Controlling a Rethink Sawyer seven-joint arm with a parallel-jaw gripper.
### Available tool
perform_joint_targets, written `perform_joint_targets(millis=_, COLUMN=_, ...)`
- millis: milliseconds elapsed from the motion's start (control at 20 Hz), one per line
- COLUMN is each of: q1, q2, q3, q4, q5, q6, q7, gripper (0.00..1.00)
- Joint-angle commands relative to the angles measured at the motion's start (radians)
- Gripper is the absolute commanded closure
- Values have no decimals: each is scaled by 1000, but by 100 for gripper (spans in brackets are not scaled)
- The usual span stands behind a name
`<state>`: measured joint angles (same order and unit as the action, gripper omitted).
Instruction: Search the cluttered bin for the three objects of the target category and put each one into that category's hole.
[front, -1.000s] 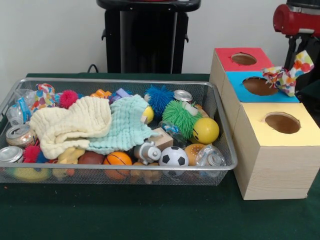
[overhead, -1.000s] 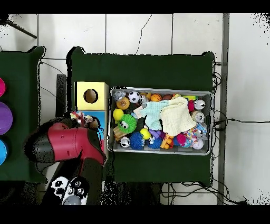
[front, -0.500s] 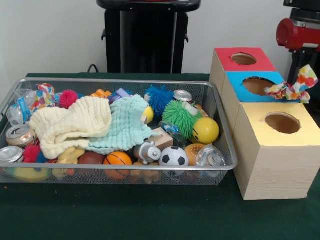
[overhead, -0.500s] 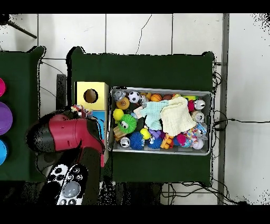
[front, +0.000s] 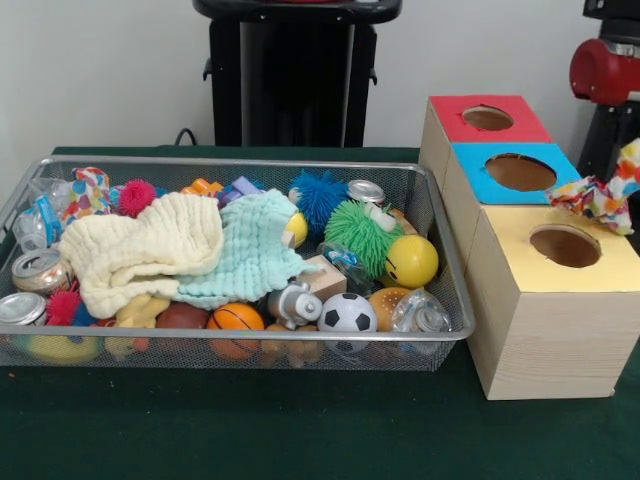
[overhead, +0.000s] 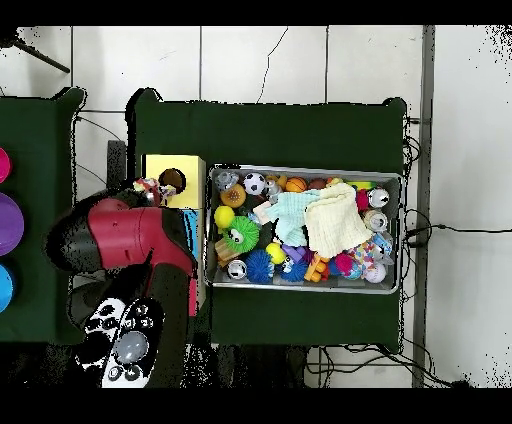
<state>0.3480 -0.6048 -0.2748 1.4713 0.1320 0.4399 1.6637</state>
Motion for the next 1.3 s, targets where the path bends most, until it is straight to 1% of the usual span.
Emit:
perform_joint_targets(millis=50, q1=-25, q2=45, q3=-2, q4=-103, q5=27, q6=167, q7=208, gripper=100)
perform_joint_targets(millis=150, q1=-33, q2=53, q3=-4, q4=-123, q5=24, q6=180, q7=201, gripper=100)
perform_joint_targets(millis=500, q1=-70, q2=75, q3=5, q4=-118, q5=-9, q6=111, q7=156, gripper=100)
perform_joint_targets(millis=800, q1=-94, q2=86, q3=16, q4=-123, q5=-28, q6=112, q7=129, gripper=100)
perform_joint_targets(millis=1000, q1=-92, q2=94, q3=1, q4=-109, q5=-45, q6=104, q7=131, gripper=100)
perform_joint_targets(millis=1250, q1=-81, q2=96, q3=-1, q4=-88, q5=-51, q6=128, q7=130, gripper=100)
perform_joint_targets(millis=1300, q1=-77, q2=100, q3=-2, q4=-83, q5=-52, q6=121, q7=134, gripper=100)
